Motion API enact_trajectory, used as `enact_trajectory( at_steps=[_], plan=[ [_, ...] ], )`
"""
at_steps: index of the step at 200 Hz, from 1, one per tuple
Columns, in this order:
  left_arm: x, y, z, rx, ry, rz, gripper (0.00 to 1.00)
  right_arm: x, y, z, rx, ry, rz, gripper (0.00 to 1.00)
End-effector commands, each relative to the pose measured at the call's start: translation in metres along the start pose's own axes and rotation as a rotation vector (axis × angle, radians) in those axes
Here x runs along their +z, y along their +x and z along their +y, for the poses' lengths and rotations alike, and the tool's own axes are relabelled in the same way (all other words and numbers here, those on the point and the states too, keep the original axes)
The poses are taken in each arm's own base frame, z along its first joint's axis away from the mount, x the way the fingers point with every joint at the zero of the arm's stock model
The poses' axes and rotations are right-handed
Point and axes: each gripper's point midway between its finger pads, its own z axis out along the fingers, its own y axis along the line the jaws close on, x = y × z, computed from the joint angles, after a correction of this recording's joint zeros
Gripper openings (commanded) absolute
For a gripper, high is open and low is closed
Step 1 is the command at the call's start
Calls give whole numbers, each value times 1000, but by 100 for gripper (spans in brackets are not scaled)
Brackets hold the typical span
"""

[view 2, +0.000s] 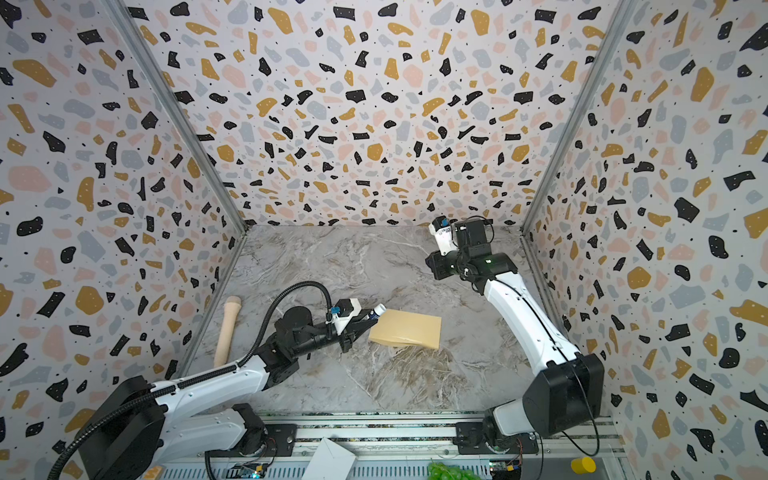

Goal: Place the letter into the envelope and seal it
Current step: 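Swing the right gripper with the cap away over the table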

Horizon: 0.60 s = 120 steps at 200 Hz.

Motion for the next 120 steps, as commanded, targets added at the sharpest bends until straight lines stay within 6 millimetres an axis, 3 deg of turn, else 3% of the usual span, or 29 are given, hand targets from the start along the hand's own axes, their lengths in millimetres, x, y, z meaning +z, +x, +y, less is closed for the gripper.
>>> enact_trajectory(
  at_steps=[1,25,57,84,120],
  plan=[
    [-4,-24,5,14,-23,-83,0,17,7,-50,86,168,0,0],
    [-4,-29,5,8,-24,-94,0,44,34,-87,139,245,68,1],
    [-5,-32,5,5,-24,-103,0,77,73,-117,190,279,169,5],
    [-5,-33,5,5,-25,-106,0,97,103,-132,217,298,243,7],
    [-5,-31,5,0,-26,-103,0,115,130,-137,233,295,319,14]
  ],
)
